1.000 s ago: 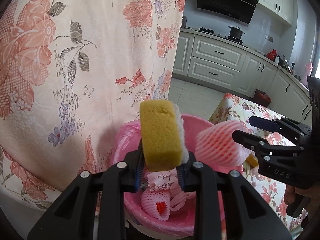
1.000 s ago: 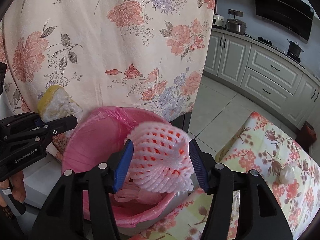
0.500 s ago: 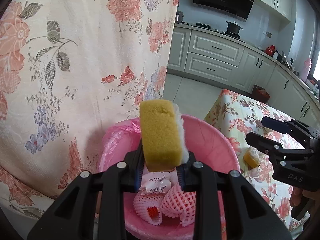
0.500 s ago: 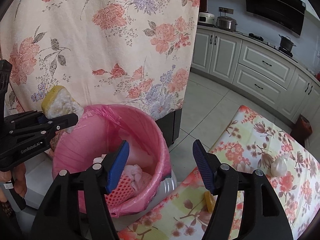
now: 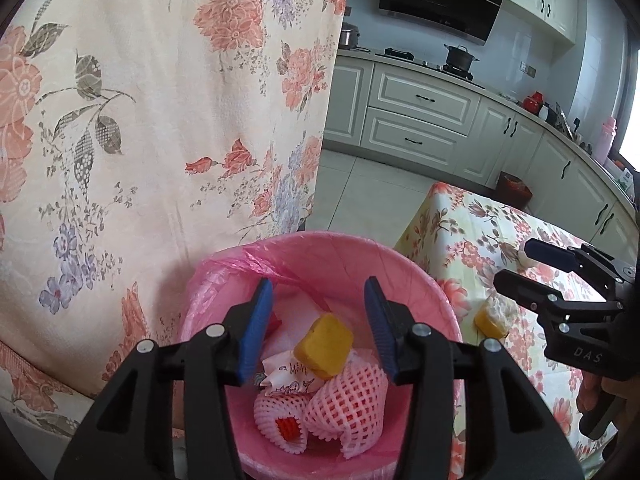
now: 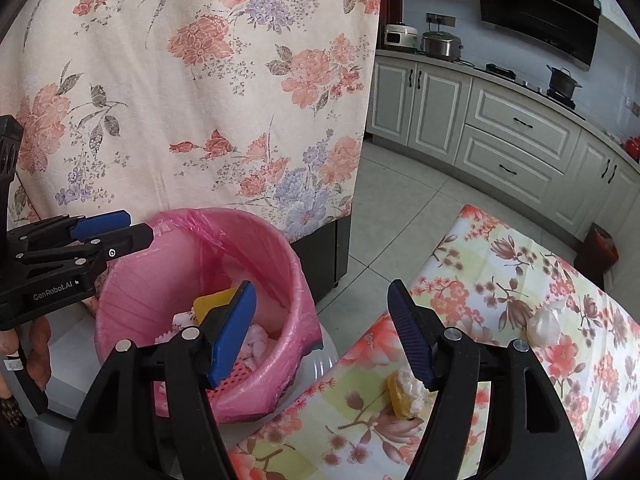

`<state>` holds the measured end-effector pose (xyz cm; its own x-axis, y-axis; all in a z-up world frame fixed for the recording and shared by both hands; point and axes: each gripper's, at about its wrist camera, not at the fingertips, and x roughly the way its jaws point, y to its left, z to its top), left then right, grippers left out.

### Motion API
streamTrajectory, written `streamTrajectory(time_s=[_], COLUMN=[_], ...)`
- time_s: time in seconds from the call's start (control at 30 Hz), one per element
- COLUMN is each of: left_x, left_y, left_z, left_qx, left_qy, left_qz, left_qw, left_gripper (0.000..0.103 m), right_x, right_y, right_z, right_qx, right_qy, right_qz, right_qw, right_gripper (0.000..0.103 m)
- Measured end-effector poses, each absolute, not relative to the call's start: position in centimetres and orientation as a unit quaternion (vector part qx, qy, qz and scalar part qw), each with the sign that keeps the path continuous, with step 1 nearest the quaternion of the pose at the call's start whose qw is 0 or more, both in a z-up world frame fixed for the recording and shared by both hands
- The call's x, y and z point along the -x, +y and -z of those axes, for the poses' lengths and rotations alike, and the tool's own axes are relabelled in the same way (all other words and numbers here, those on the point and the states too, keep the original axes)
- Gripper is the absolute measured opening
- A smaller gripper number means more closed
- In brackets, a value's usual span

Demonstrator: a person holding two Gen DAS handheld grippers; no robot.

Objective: Collect trash
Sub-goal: 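Open both grippers to drop the net and sponge into the bin, then move both grippers back over the table toward the bread and wipe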

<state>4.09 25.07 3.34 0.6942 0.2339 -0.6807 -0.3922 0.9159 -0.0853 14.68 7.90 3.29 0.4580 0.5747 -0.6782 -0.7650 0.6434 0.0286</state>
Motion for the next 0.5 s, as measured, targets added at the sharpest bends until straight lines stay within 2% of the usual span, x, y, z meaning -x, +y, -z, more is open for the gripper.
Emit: streamTrajectory(time_s=[0.17, 0.5], left_x=[-3.5, -4.5], left_y=[25.0, 23.8], left_z=[-3.2, -3.1], left_qx=[0.116, 0.109], left_qy=[0.350, 0.355], left_qz=[-0.174, -0.165], left_qw=[0.913, 0.914], left_gripper=[0.050, 0.052], right_x=[-15.2, -16.6], right_y=[6.8, 3.6], right_z=[-2.9, -1.8], right_qx=[0.141, 0.133], right_qy=[0.339, 0.348], right_qz=[-0.388, -0.364], right_qw=[0.845, 0.854], right_gripper=[0.068, 0.069])
